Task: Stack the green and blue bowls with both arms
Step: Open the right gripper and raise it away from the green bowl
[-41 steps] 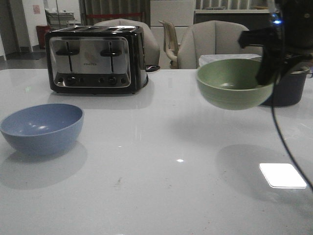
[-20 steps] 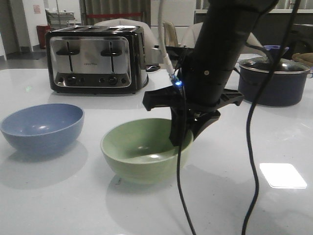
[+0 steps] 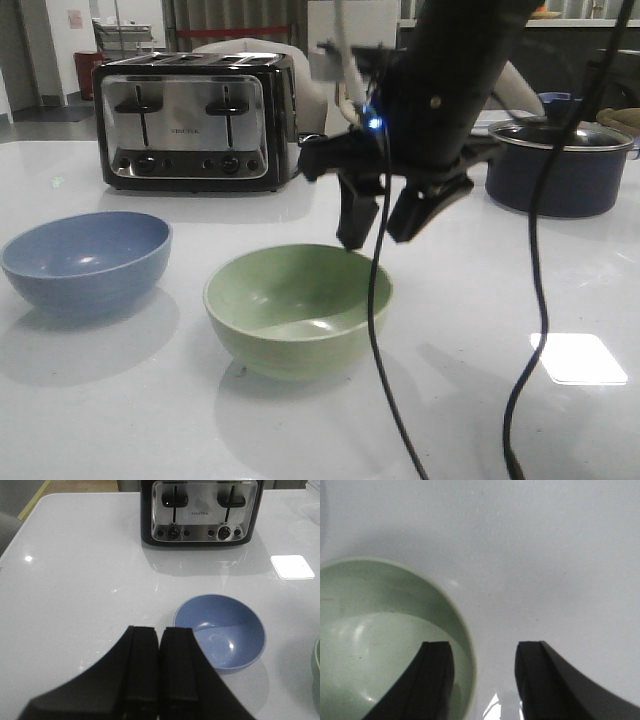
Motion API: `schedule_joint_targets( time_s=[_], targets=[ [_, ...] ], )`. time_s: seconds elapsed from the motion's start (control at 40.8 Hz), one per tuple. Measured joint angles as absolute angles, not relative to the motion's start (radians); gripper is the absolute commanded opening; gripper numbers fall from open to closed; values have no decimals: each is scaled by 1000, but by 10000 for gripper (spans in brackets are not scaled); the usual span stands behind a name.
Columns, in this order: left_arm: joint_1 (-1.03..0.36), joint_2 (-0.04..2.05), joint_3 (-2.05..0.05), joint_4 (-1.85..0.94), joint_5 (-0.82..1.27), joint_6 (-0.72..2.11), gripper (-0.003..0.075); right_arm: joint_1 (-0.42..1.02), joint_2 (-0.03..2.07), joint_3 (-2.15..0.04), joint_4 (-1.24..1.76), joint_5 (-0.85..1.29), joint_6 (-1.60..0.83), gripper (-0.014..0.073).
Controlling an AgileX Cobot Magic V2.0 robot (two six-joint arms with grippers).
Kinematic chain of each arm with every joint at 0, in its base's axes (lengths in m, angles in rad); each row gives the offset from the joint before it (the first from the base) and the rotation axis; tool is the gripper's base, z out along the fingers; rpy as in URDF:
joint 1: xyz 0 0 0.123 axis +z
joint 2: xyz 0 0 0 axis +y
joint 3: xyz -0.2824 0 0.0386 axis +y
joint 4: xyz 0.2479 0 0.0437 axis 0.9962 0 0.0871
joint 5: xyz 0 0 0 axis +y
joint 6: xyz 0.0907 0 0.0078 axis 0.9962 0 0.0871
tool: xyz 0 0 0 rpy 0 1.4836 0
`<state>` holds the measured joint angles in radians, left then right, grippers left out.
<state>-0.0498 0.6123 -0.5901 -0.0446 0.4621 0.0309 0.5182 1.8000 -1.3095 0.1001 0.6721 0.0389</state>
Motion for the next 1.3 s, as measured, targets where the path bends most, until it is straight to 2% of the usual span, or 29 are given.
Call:
schedule_joint_targets(
  time_s=[0.147,0.54,0.785,0.957,1.202,1.3],
  targets=[
    [-50,612,-590,-45,462,31,100,519,1622,-1255,63,666,22,420],
    [-50,612,-590,-45,462,31,100,525,1017,-909,52,691,-81,420],
    [-50,612,-590,-45,462,31,100,525,724,-743,58,730,-83,420],
    [-50,612,-590,-45,460,31,101,525,620,-688,59,752,-84,420],
    [-50,612,-590,-45,404,31,104,525,607,-672,59,761,-84,420],
    [-50,614,-590,-45,378,31,155,525,607,-672,59,761,-84,420]
  ],
)
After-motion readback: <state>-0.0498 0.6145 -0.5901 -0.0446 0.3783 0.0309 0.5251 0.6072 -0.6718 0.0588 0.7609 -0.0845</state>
